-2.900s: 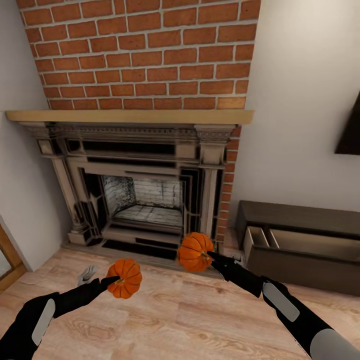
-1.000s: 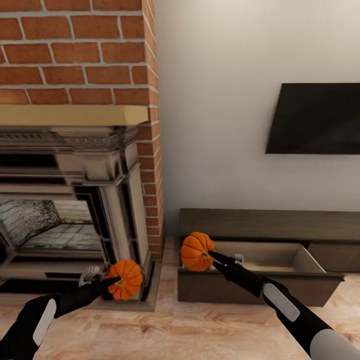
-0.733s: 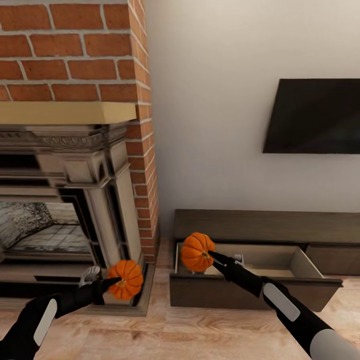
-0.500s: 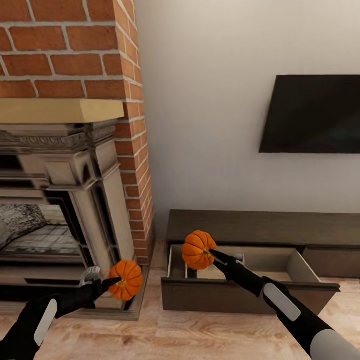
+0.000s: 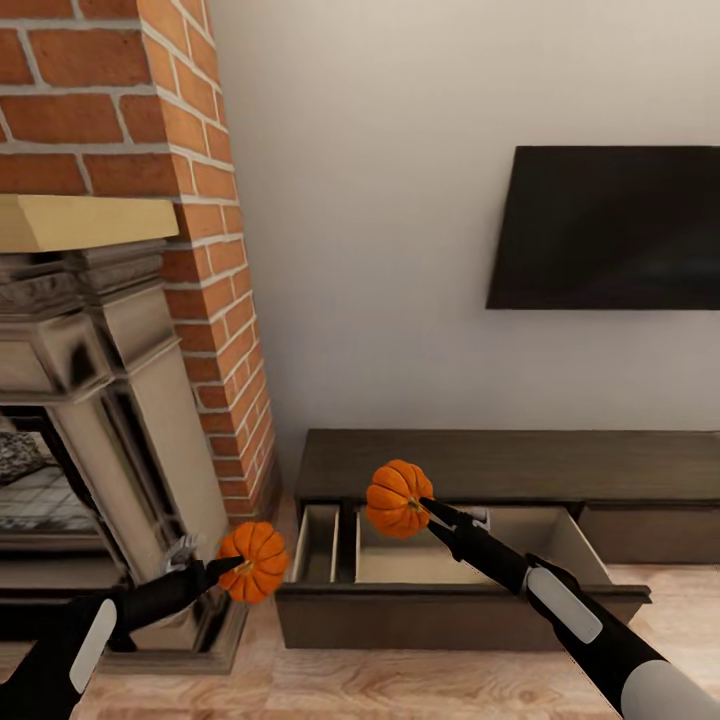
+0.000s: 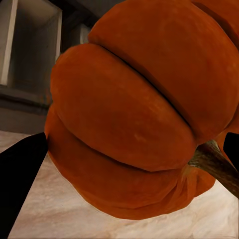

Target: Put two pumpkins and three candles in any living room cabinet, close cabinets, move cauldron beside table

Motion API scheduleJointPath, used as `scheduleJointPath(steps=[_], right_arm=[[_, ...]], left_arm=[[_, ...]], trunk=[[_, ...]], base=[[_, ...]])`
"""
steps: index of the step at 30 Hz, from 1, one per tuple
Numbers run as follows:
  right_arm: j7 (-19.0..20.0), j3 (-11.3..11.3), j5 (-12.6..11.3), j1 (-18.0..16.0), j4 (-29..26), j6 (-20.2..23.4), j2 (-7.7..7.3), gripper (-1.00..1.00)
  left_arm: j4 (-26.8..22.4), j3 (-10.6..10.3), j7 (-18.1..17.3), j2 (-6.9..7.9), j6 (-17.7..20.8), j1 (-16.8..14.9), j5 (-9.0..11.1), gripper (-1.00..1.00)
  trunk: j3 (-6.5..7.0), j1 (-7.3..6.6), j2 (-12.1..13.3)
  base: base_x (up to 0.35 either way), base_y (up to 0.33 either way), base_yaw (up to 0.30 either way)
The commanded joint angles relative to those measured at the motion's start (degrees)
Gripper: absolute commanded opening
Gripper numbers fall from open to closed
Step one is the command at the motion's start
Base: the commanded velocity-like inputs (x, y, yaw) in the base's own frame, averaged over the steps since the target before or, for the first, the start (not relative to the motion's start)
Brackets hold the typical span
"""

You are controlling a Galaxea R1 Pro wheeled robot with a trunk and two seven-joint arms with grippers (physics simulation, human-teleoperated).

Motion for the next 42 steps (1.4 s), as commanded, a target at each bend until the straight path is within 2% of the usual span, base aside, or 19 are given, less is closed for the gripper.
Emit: scheduleJointPath(steps=[1, 42], right_arm=[[0.1, 0.2, -0.9, -0.1, 0.0, 0.4, -0.04, -1.00], [0.1, 0.2, -0.8, -0.1, 0.1, 0.4, -0.04, -1.00]], left_arm=[[-0.1, 0.1, -0.1, -0.01, 0.5, 0.0, 0.6, -1.00], [0.1, 0.3, -0.1, 0.25, 0.6, 0.0, 0.3, -1.00]], trunk=[[-0.05, 0.01, 0.0], [-0.05, 0.01, 0.0]], base=[[0.201, -0.294, -0.152], [0.203, -0.295, -0.006]])
